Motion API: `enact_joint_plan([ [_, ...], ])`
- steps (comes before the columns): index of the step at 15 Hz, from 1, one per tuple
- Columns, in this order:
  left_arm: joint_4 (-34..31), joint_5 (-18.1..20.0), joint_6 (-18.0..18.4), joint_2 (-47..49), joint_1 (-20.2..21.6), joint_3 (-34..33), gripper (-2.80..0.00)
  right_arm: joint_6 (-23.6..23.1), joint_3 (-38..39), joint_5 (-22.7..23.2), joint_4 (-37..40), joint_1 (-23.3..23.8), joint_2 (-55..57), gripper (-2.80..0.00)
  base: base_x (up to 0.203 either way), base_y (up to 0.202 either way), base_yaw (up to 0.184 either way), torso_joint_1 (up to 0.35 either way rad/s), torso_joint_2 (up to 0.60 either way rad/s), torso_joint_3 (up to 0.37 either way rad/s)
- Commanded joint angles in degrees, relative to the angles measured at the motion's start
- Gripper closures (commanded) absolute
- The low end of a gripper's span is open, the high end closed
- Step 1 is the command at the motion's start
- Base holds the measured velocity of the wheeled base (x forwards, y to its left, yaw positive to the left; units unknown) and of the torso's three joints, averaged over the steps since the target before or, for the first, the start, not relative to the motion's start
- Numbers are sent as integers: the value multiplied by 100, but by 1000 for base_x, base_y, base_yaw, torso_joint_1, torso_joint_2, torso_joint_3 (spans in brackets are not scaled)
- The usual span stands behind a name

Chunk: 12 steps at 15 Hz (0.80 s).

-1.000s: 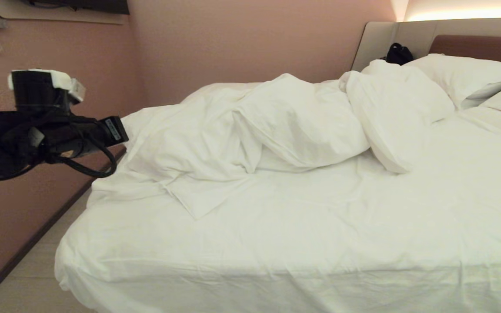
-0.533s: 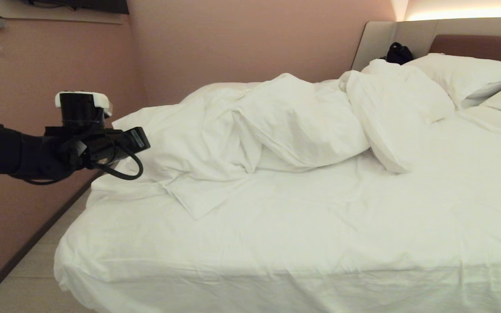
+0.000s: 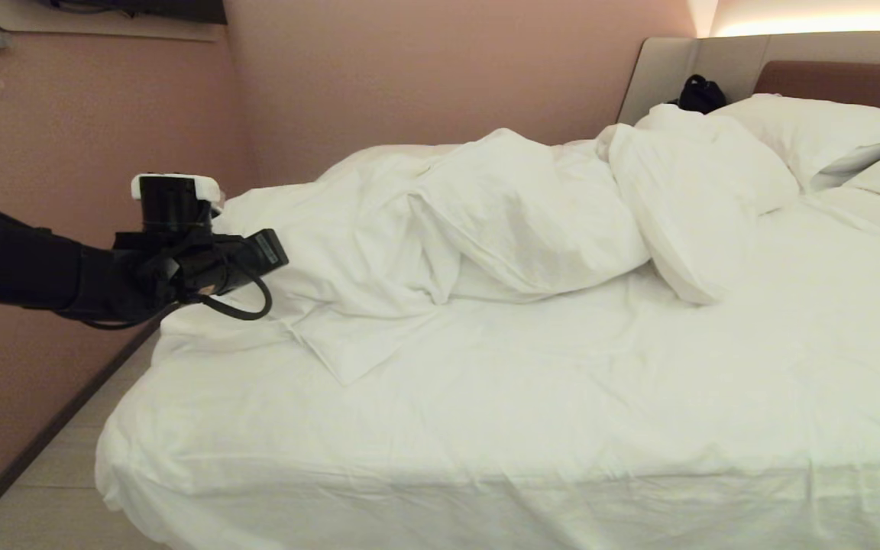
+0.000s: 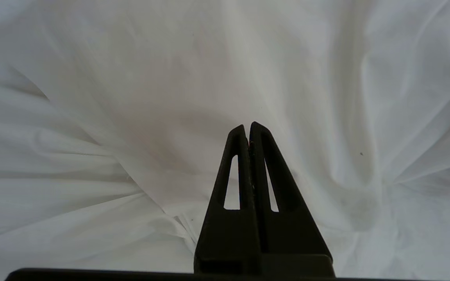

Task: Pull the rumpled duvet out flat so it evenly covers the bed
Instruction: Hold the folded corner of the quilt

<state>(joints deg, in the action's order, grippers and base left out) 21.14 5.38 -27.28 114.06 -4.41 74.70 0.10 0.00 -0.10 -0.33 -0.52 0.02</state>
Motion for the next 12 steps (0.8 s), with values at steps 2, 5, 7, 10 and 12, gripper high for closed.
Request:
enact_joint_plan([
  [2, 13, 7, -23, 187, -87, 63, 0, -1, 0, 1, -2, 0, -2, 0, 0, 0, 0, 0, 0, 0],
  [5, -51, -4, -39, 186, -264, 8, -280, -1, 0, 1, -2, -8, -2, 0, 0, 0, 0, 0, 0, 0],
  [7, -242, -35, 49, 129, -496, -83, -280, 8, 0, 1, -2, -9, -2, 0, 0, 0, 0, 0, 0, 0],
  [10, -1063, -37, 348, -115, -597, -39, -280, 2, 0, 1, -2, 0, -2, 0, 0, 0, 0, 0, 0, 0],
  [12, -1643, -47, 398, -237, -700, 112, -280, -1, 0, 1, -2, -9, -2, 0, 0, 0, 0, 0, 0, 0],
])
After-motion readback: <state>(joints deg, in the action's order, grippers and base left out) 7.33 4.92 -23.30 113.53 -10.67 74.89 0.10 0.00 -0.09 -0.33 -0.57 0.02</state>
